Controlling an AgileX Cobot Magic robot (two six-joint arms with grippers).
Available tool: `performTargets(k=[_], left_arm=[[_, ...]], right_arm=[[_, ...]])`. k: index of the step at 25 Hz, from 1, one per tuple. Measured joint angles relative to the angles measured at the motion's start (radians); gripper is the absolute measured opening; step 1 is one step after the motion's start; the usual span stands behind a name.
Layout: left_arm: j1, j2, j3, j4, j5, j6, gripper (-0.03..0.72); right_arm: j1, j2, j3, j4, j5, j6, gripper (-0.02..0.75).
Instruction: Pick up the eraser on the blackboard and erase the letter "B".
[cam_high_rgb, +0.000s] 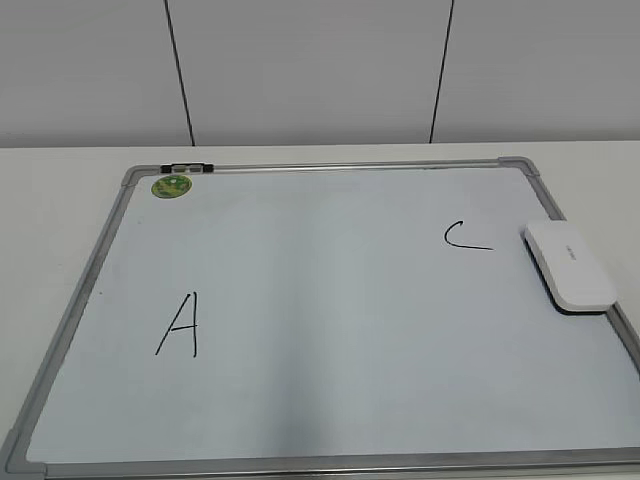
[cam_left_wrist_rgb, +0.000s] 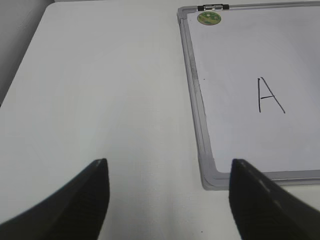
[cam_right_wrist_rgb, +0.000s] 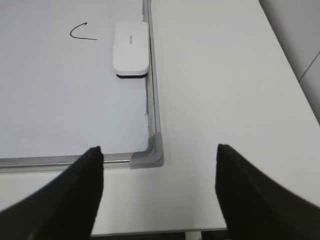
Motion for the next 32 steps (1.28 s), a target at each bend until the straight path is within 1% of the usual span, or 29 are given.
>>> performTargets(k=[32], left_arm=[[0.002, 0.0, 0.0, 0.0, 0.0, 0.0, 0.563]], right_arm=[[0.0, -0.002, 0.0, 0.0, 0.0, -0.002, 0.518]])
